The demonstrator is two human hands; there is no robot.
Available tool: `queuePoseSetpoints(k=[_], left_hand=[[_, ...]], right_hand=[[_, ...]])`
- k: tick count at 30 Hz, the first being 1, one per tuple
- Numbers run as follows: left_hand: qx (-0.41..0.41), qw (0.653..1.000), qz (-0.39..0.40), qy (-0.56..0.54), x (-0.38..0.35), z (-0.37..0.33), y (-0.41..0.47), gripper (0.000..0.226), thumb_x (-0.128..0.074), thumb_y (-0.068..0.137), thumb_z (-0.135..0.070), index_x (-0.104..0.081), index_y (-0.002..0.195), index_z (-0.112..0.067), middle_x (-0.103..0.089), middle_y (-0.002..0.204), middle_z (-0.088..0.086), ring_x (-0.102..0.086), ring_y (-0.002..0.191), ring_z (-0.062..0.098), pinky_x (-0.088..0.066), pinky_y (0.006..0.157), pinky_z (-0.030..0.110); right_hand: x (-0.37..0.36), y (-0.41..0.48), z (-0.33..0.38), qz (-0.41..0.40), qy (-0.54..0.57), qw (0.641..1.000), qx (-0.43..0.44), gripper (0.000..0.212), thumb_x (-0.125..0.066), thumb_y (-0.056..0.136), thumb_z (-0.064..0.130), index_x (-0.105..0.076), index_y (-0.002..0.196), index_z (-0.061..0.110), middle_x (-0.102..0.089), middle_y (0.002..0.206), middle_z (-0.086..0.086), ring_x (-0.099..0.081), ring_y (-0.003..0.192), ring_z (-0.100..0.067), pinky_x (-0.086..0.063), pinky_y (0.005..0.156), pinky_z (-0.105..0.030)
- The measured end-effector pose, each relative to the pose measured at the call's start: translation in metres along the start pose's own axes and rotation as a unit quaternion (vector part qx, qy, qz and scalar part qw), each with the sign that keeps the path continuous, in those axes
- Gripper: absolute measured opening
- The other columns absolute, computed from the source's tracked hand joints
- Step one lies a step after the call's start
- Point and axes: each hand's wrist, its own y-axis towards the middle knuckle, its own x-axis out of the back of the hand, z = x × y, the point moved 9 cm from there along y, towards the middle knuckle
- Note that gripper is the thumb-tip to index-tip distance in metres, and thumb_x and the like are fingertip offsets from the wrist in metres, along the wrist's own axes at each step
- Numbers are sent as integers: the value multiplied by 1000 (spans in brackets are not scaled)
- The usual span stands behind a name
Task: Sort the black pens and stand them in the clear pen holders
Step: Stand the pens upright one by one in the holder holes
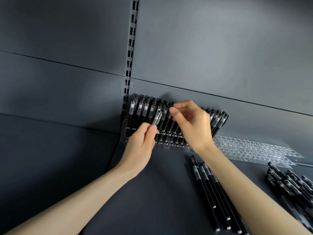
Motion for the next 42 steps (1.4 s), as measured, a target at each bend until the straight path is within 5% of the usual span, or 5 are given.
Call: queuePoseSetpoints(k=[4, 14, 17, 21, 42], left_hand=[[4, 999, 45, -19, -17, -1, -5, 26, -40, 100, -27, -57, 88, -12, -39, 56, -4, -31, 50, 10, -27, 48, 24], [-49, 989, 58, 129, -19, 3, -7, 17, -52, 96, -25, -65, 98, -14, -64, 82, -2, -60, 75, 14, -51, 73, 36], [-192, 906, -4, 377, -10, -8, -9, 29, -49, 92, -29, -66, 107, -11, -59, 100, 1, -58, 92, 21, -50, 78, 36], [-232, 839, -32, 491, -6, 1, -8, 34, -69, 78, -24, -68, 109, -10, -58, 105, 10, -58, 93, 31, -50, 80, 44], [-182, 819, -1, 544, -7, 9, -5, 42, -60, 80, -35, -66, 114, -11, -55, 106, 10, -57, 96, 31, -49, 83, 44]], right_hand=[[-13, -14, -9, 85, 113, 988, -57, 20, -72, 81, 14, -61, 98, 16, -69, 72, 4, -68, 76, -10, -53, 76, -20], [4, -14, -12, 37, 137, 989, -47, 25, -69, 81, 0, -61, 95, 18, -70, 68, 3, -68, 69, -12, -55, 71, -23], [29, -3, -3, -50, 108, 993, -6, 28, -68, 82, 0, -59, 92, 25, -70, 70, 8, -68, 73, -10, -55, 75, -26], [42, 2, 8, -124, 63, 989, 40, 25, -70, 83, 6, -57, 90, 26, -66, 71, 15, -65, 69, -3, -50, 67, -15], [-3, 6, -7, -5, -126, 990, 61, 17, -64, 88, 7, -60, 104, 10, -59, 75, 16, -62, 74, -9, -47, 69, -7]])
